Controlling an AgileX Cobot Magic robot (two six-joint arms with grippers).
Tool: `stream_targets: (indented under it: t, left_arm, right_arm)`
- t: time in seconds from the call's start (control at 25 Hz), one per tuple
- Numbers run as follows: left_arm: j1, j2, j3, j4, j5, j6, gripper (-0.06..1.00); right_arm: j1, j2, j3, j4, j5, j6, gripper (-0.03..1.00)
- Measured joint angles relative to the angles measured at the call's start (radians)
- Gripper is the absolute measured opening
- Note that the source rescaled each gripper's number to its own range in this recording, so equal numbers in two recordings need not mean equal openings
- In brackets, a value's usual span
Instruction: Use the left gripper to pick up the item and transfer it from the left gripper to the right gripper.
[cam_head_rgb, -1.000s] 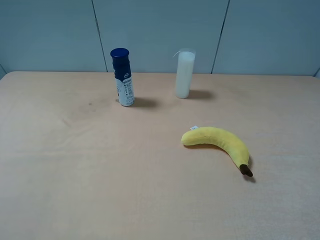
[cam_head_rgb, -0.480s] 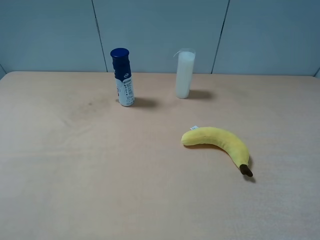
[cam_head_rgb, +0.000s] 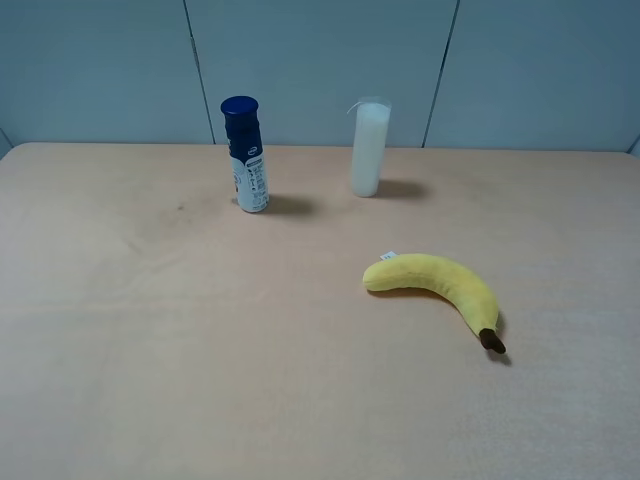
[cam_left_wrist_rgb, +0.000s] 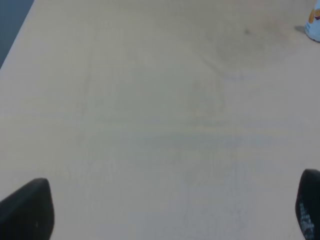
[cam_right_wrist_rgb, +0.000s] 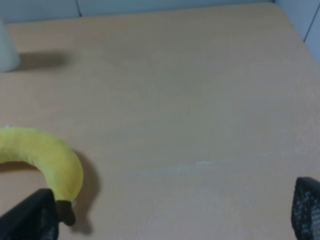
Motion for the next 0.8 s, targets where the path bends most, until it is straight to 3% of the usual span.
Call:
stream_targets:
  t: [0.8]
  left_arm:
    - [0.000, 0.000, 0.000, 0.000, 0.000, 0.000, 0.96]
  right_arm:
    - [0.000, 0.000, 0.000, 0.000, 0.000, -0.045, 1.00]
